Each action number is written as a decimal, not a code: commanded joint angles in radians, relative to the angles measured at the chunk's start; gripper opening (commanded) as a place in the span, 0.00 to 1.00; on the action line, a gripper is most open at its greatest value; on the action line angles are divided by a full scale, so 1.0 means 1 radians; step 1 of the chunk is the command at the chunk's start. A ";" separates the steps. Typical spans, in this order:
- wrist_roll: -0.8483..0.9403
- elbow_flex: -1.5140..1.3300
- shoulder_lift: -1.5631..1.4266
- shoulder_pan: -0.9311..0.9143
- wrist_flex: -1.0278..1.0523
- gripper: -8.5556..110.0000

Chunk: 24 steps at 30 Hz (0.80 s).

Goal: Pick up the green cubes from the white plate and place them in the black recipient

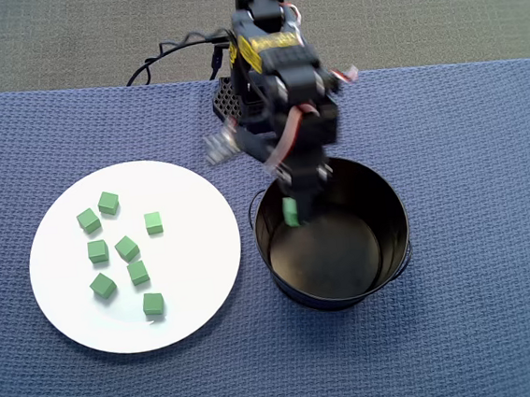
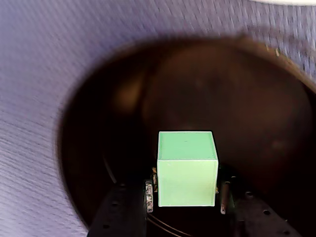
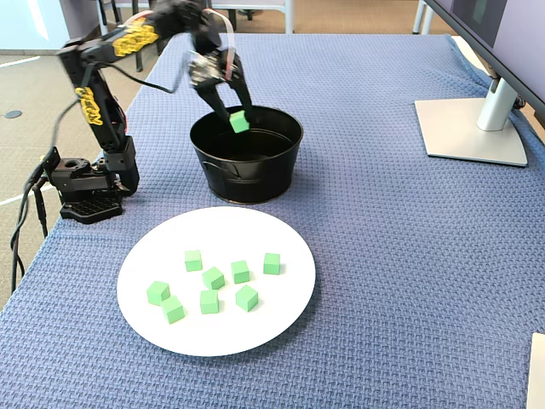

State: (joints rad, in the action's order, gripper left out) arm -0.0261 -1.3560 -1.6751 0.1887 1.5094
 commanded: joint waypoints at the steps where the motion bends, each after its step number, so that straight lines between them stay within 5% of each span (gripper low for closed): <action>1: -0.048 -0.031 0.084 0.086 -0.087 0.07; 3: -0.049 -0.078 0.106 0.107 -0.127 0.07; 6: -0.018 -0.089 0.084 0.123 -0.121 0.33; 8: 0.002 -0.069 0.043 0.120 -0.097 0.37; 16: 0.031 0.176 -0.092 -0.094 0.092 0.35; 24: 0.560 -0.104 -0.078 -0.592 -0.026 0.34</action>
State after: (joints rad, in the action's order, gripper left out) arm 0.2684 -1.3422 -1.7257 -0.2378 1.5907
